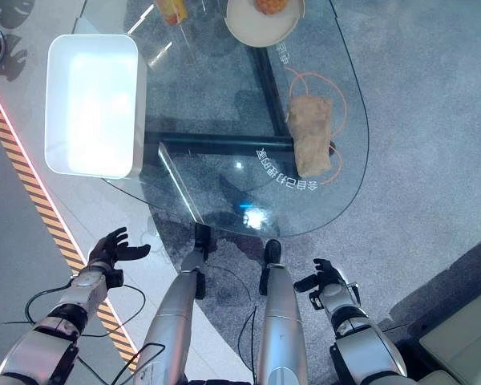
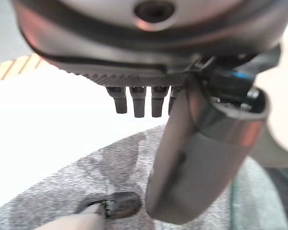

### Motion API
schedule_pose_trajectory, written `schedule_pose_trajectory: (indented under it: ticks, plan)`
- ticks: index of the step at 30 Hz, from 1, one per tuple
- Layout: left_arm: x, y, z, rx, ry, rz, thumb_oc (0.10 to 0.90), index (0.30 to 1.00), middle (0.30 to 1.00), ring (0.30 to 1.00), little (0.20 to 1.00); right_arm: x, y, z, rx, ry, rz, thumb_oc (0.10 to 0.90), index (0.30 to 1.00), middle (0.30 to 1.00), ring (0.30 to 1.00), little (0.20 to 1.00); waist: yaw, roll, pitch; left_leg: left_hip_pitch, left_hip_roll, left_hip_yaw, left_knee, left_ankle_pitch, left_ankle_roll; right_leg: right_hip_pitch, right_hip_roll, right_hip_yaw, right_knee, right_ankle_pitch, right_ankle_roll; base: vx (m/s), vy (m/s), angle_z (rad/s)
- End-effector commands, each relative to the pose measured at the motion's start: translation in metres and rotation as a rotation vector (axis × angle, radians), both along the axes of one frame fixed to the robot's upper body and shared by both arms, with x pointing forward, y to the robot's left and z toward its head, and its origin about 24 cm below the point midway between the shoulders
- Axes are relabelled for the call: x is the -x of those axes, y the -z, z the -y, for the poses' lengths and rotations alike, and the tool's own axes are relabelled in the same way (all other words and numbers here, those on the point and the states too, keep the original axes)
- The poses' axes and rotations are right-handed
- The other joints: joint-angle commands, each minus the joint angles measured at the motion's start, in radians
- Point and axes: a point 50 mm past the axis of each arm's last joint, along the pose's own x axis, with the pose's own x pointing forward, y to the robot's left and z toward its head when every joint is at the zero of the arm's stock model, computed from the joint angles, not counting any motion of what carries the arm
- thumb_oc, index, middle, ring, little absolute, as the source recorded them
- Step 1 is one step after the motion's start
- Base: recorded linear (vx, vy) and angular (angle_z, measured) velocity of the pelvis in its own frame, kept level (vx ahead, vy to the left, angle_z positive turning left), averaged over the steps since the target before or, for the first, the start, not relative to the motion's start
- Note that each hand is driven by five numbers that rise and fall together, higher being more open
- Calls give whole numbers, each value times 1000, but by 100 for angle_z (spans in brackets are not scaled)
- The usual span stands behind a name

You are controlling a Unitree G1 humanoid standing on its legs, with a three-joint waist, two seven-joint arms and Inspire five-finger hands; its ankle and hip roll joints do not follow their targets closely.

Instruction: Wipe the table with a cloth and put it in the basket.

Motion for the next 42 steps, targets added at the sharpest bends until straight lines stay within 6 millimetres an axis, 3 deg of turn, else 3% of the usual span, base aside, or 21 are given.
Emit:
schedule_pose_trajectory:
  ticks: [1,15,23,26,27,30,37,42]
  plan:
    - [12,4,-15,-7,-75,-6,800,900,900,900,900,28,9,31,51,121,-29,800,900,900,900,900,-6,-11,-9,-76,-47,33,235,-172,77,-48,58,-6,-76,99,-12,20,-22,-3]
    - [25,13,-23,-4,-81,-37,800,900,900,900,900,35,7,43,27,226,72,800,900,900,900,900,-8,-24,-9,-98,-46,31,266,-190,81,-69,65,-10,-55,102,-17,18,0,-3]
    - [34,20,-25,-12,-75,-54,800,900,900,900,900,28,-18,66,-199,505,388,800,900,900,900,900,-11,-34,-9,-78,-48,33,249,-190,77,-44,69,-7,-96,120,-14,17,1,-1]
    - [34,20,-27,-18,-76,-59,800,900,900,900,900,17,-38,76,-198,523,508,800,900,900,900,900,-10,-38,-9,-77,-49,36,244,-190,79,-41,67,-9,-111,127,-13,0,0,0]
    - [32,17,-29,-26,-73,-59,800,900,900,900,900,6,-59,83,-191,538,608,800,900,900,900,900,-6,-43,-9,-78,-52,33,237,-187,77,-39,66,-12,-124,135,-13,0,0,0]
    - [35,18,-31,-33,-66,-62,800,900,900,900,900,-5,-85,89,-162,567,737,800,900,900,900,900,-4,-46,-9,-75,-51,32,238,-188,76,-36,64,-13,-128,142,-10,5,-4,1]
    - [36,19,-33,-25,-70,-61,800,900,900,900,900,-18,-140,107,-42,693,959,800,900,900,900,900,-3,-46,-9,-62,-57,34,213,-186,82,-26,61,-19,-155,149,-9,-4,17,1]
    - [34,18,-32,-11,-73,-53,800,900,900,900,900,-21,-166,108,22,793,1093,800,900,900,900,900,-7,-39,-9,-56,-58,41,194,-183,85,-23,62,-17,-170,151,-8,-13,46,2]
